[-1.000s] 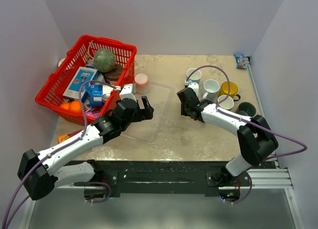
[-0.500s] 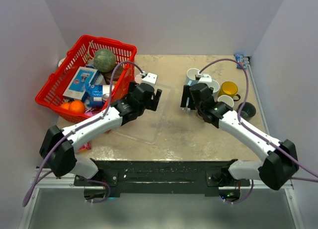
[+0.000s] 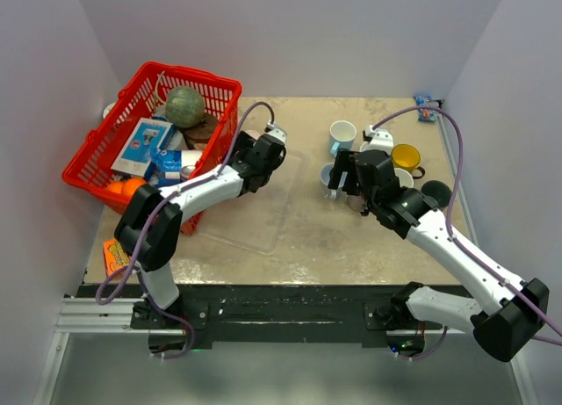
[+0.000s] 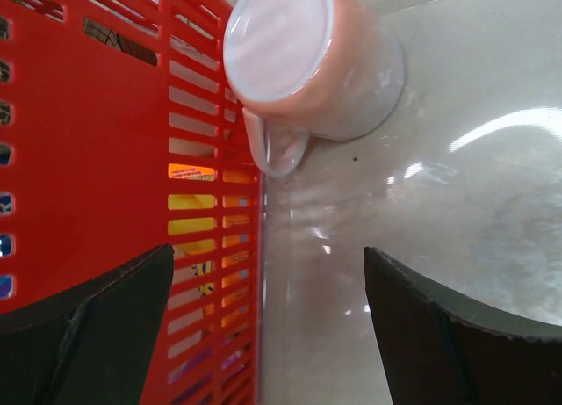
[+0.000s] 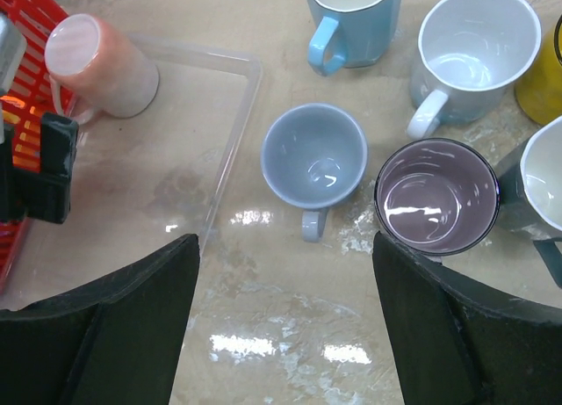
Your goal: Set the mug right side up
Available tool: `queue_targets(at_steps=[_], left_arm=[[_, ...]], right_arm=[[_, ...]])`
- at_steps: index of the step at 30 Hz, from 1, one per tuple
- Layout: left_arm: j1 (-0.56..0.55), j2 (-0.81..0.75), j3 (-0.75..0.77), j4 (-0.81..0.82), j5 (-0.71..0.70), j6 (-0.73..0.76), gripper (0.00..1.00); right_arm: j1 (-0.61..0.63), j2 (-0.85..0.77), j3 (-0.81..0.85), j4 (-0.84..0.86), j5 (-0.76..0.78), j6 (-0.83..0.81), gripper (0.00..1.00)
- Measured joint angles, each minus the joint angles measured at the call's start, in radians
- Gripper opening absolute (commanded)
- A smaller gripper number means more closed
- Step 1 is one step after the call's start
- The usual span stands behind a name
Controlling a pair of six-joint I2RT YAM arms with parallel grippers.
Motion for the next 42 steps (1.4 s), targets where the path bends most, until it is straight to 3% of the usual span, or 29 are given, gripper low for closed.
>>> queue_targets(at_steps=[12,29,32,35,38,42], left_arm=[[0.101,0.127,0.099,0.024,0.11,0.145,0.94],[0.166,0.286,0.168,0.043,0.215,0.182,0.94],[0.17,0.303,0.168,0.049,0.229,0.192,0.91],[0.172,0.304,0.168,0.051,0.256,0.196,0.79],[0.172,0.304,0.168,0.054,0.274,0.195,0.61],[0.179,0.304,0.168,0.054,0.305,0.186,0.55]], right_arm=[[0.0,0.001,0.0,-0.016,-0.015,0.022,0.83],[0.0,0.001,0.0,-0.021,-0.03,0.044,0.82],[0.0,0.001,0.0,-0.022,-0.03,0.047,0.82],[0.0,0.001,0.0,-0.026,-0.03,0.05,0.82],[0.0,0.001,0.0,-0.027,-0.031,0.053,0.81],[0.0,0.001,-0.002,-0.026,-0.033,0.056,0.81]])
